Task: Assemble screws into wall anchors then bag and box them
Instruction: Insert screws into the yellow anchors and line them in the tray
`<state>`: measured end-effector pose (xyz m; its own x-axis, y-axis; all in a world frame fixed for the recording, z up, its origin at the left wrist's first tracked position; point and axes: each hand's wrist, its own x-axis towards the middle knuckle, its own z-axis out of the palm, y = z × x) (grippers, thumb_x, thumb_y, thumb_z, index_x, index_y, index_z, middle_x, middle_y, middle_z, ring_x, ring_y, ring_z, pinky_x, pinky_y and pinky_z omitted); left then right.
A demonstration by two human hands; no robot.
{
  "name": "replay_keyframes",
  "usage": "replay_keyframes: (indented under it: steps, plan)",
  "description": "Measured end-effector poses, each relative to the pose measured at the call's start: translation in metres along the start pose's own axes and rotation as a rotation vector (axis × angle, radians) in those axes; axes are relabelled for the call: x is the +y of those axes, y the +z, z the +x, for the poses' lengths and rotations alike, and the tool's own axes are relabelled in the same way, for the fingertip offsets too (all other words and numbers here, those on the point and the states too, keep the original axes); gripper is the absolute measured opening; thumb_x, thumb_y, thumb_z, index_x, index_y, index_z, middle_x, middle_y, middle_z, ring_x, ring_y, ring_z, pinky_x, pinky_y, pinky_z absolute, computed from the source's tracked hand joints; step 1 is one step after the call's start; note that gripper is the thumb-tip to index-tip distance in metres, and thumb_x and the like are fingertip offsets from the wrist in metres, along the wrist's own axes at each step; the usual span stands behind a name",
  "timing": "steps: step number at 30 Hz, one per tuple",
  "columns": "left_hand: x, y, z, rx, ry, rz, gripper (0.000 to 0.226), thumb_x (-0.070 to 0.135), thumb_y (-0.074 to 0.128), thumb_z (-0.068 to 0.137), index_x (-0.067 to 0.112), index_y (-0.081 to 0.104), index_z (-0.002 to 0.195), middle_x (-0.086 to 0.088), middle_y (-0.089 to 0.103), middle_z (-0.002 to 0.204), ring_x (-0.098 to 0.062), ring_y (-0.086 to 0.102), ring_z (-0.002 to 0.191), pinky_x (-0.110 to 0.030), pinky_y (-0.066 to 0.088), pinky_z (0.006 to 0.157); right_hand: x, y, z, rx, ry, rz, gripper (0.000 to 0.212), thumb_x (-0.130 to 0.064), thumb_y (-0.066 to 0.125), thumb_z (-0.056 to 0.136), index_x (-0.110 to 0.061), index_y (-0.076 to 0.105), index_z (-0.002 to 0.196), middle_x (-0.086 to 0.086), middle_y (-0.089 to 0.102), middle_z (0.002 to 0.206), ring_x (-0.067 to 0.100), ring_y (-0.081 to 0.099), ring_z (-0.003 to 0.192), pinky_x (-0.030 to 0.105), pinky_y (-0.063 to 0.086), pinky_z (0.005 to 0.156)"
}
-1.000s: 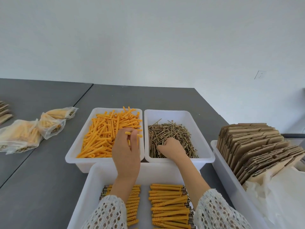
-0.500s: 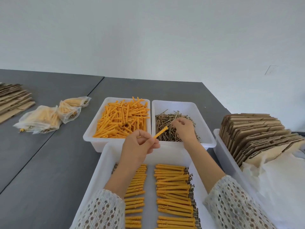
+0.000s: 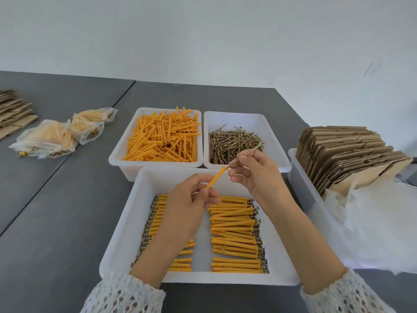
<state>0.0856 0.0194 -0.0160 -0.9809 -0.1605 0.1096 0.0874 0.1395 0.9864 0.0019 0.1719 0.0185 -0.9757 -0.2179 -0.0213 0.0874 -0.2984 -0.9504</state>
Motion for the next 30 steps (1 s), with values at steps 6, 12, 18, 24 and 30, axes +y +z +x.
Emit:
replay_keyframes:
  steps: [6,12,18,24,30]
  plan:
    - [-0.007,-0.006,-0.005,-0.034,0.031,0.071,0.031,0.000,0.047,0.102,0.024,0.066,0.107,0.001,0.072,0.085,-0.012,0.073,0.079,-0.023,0.057,0.078,0.006,-0.002,-0.010,-0.014,-0.035,-0.040,0.015,0.000,0.047,0.100,-0.003,0.061,0.093,0.017,0.070,0.079,0.022,0.067,0.063,0.027,0.056,0.057]
    - [-0.008,-0.004,-0.010,-0.039,0.026,0.103,0.031,0.001,0.047,0.102,0.026,0.065,0.108,0.004,0.073,0.086,-0.010,0.072,0.081,-0.021,0.056,0.080,0.007,-0.003,-0.016,-0.023,-0.017,-0.163,0.014,0.001,0.049,0.098,-0.001,0.062,0.094,0.011,0.069,0.077,0.020,0.067,0.063,0.026,0.056,0.058]
    - [-0.004,-0.001,-0.013,-0.094,-0.032,0.107,0.023,0.002,0.049,0.101,0.020,0.063,0.102,0.002,0.074,0.084,-0.010,0.071,0.080,-0.020,0.054,0.079,0.005,-0.004,-0.027,-0.129,0.008,-0.509,0.010,-0.003,0.058,0.095,-0.003,0.067,0.098,0.013,0.066,0.087,0.013,0.066,0.067,0.026,0.057,0.064]
    - [0.002,-0.002,-0.009,-0.294,-0.127,0.143,0.007,0.013,0.051,0.103,0.017,0.057,0.103,0.006,0.077,0.087,-0.011,0.071,0.093,-0.036,0.050,0.093,-0.002,-0.014,-0.045,-0.332,0.049,-0.562,0.026,-0.024,0.046,0.102,-0.015,0.063,0.120,0.010,0.069,0.105,0.020,0.063,0.077,0.036,0.056,0.075]
    - [0.009,-0.005,0.003,-0.461,-0.120,0.553,0.012,0.017,0.055,0.101,0.027,0.057,0.094,0.015,0.075,0.085,-0.003,0.067,0.080,-0.021,0.050,0.068,-0.003,-0.051,-0.050,-0.127,0.085,-0.472,0.027,-0.025,0.042,0.104,-0.015,0.064,0.115,0.010,0.070,0.099,0.020,0.065,0.077,0.028,0.056,0.071]
